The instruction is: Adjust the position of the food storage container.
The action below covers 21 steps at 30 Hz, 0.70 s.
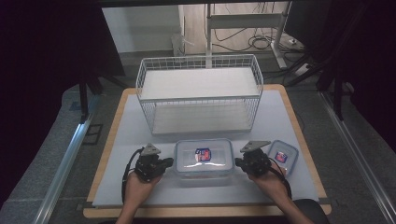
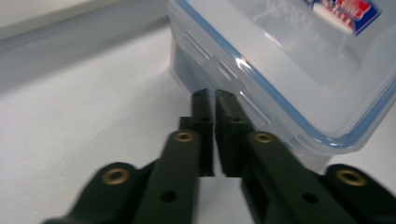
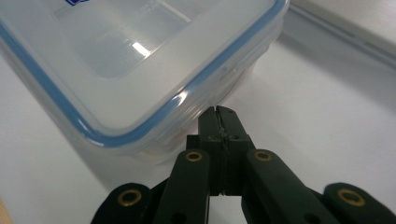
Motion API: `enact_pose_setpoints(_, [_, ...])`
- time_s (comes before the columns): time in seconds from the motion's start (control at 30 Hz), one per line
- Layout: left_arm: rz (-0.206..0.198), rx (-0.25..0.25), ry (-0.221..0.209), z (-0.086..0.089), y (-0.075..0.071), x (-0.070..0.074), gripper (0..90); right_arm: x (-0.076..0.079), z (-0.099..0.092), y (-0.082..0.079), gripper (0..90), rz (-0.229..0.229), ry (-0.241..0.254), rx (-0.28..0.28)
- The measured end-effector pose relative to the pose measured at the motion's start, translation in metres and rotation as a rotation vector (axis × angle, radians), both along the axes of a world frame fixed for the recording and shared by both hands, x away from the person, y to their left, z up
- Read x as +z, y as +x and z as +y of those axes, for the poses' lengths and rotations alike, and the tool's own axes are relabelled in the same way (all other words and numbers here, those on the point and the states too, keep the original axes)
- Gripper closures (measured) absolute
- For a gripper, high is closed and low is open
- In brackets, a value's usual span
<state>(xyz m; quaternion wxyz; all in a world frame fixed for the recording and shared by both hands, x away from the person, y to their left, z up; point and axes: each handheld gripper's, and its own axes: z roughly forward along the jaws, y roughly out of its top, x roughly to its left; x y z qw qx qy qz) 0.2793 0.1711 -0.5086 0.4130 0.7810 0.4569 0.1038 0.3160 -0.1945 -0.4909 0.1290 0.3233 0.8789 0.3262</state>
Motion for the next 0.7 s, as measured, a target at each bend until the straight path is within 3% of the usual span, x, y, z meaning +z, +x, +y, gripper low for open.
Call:
enact_pose_setpoints(0.1, [-0.049, 0.038, 0.079, 0.005, -0.010, 0.006, 73.7, 0.006, -0.005, -0.005, 85.8, -0.051, -0.017, 0.012])
enact_pose_setpoints(0.2, [-0.087, 0.048, 0.114, 0.010, -0.018, 0.007, 54.9, 0.011, -0.016, -0.008, 77.1, -0.070, 0.004, 0.026])
enact_pose_setpoints(0.3, [-0.097, 0.033, 0.160, 0.009, -0.025, 0.002, 33.7, 0.011, -0.024, -0.009, 62.9, -0.069, 0.018, 0.036])
enact_pose_setpoints(0.37, [-0.092, 0.034, 0.189, 0.008, -0.028, -0.002, 26.3, 0.011, -0.027, -0.009, 55.1, -0.076, 0.014, 0.040])
enact_pose_setpoints(0.47, [-0.076, 0.033, 0.198, 0.009, -0.028, -0.004, 21.7, 0.011, -0.028, -0.008, 47.6, -0.073, 0.026, 0.043])
enact_pose_setpoints(0.6, [-0.063, 0.040, 0.167, 0.012, -0.027, -0.004, 19.5, 0.010, -0.029, -0.007, 43.7, -0.074, 0.021, 0.048])
enact_pose_setpoints(0.7, [-0.060, 0.040, 0.169, 0.012, -0.026, -0.004, 19.2, 0.009, -0.030, -0.006, 41.5, -0.068, 0.023, 0.049])
